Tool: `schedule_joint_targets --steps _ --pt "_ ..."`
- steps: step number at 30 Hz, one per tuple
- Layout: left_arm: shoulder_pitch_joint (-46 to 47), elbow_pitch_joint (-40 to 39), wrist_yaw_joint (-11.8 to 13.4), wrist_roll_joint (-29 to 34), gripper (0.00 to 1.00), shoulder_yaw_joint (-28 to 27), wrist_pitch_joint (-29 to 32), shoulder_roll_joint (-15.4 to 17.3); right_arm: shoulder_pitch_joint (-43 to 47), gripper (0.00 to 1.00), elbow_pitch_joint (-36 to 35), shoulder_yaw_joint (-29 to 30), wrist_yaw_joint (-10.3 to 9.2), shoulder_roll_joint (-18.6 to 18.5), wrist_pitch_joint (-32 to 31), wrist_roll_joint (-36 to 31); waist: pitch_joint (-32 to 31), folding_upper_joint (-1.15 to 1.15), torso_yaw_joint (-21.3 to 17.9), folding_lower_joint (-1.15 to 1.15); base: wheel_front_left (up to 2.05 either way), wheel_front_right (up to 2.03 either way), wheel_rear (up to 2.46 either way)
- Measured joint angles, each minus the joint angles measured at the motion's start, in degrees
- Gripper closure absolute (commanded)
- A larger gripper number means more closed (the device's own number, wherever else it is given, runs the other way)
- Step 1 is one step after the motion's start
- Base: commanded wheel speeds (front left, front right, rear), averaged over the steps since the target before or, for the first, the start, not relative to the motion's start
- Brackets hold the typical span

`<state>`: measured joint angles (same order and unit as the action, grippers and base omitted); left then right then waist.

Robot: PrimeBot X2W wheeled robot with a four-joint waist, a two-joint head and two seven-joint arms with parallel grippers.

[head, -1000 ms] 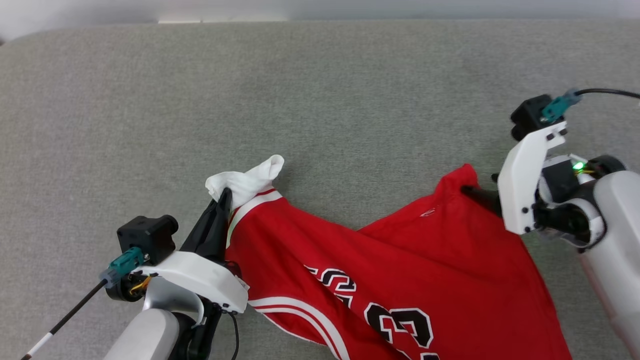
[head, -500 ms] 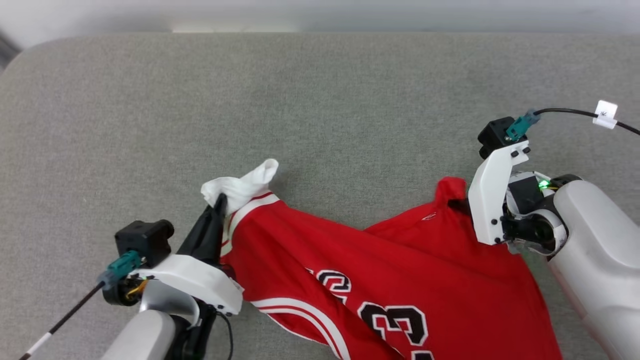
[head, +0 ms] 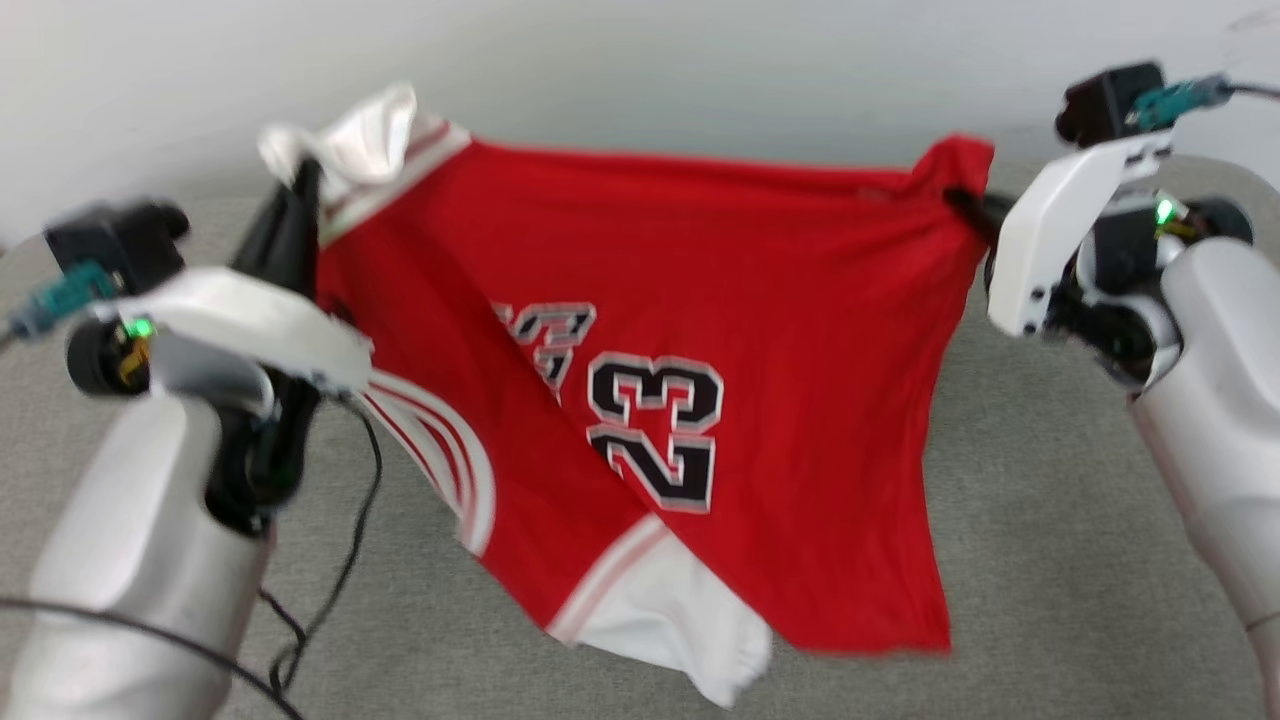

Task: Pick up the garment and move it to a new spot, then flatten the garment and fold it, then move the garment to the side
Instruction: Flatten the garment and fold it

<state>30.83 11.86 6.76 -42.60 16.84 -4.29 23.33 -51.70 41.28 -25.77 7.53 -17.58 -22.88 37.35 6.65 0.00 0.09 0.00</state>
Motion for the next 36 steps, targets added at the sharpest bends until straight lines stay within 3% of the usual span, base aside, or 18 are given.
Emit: schedule_joint_targets --steps 7,20,28,36 --pt "19.29 10.68 -3.22 1.83 1.0 0.38 0.18 -0.26 -11.39 1.0 2.22 4.44 -0.01 1.21 6.84 -1.42 2.56 0.0 -1.84 0.0 0.0 0.0 0.0" --pt "52.51 24.1 -6.72 8.28 1.0 1.91 -3.39 0.0 -34.93 1.0 5.31 8.89 0.0 1.35 16.41 -6.15 13.93 0.0 -2.63 0.01 0.0 0.0 0.0" --pt "58.81 30.28 -8.31 8.76 1.0 2.93 -3.65 -0.52 -39.6 1.0 7.94 7.56 0.0 1.69 17.68 -6.09 21.12 0.0 -2.23 0.01 0.0 0.0 0.0" --pt "54.27 37.11 -10.88 7.04 1.0 4.09 -4.5 -2.68 -35.96 1.0 11.89 2.88 -0.01 2.69 18.56 -3.85 24.88 0.0 -0.99 0.02 0.0 0.0 0.0"
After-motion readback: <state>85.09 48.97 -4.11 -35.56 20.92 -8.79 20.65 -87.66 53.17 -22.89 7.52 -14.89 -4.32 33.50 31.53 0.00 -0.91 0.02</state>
